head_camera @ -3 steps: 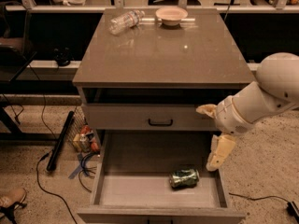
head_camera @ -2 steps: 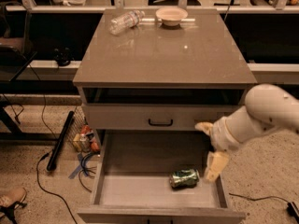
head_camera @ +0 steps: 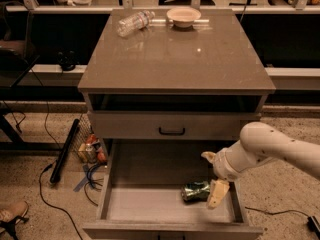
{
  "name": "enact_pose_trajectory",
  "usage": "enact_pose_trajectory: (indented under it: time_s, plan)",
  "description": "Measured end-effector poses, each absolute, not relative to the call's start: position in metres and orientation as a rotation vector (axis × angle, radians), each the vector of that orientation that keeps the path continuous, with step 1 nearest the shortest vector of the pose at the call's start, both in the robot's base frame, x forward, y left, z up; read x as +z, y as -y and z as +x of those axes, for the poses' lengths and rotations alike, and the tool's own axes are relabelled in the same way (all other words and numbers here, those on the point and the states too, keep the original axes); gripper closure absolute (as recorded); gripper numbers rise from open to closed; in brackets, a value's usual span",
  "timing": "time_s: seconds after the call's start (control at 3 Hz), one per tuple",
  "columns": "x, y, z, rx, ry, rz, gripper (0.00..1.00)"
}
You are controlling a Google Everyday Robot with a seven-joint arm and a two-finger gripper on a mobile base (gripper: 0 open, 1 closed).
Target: Pick green can from middle drawer and place on counter
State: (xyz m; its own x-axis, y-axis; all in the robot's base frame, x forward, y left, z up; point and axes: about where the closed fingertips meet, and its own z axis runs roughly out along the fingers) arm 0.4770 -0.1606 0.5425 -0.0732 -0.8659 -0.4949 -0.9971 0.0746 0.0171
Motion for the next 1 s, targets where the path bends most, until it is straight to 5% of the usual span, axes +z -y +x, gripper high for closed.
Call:
enact_pose_trajectory:
  time_s: [1.0]
  plan:
    - [0.422, 0.147, 0.499, 0.466, -2.046, -1.911, 0.0]
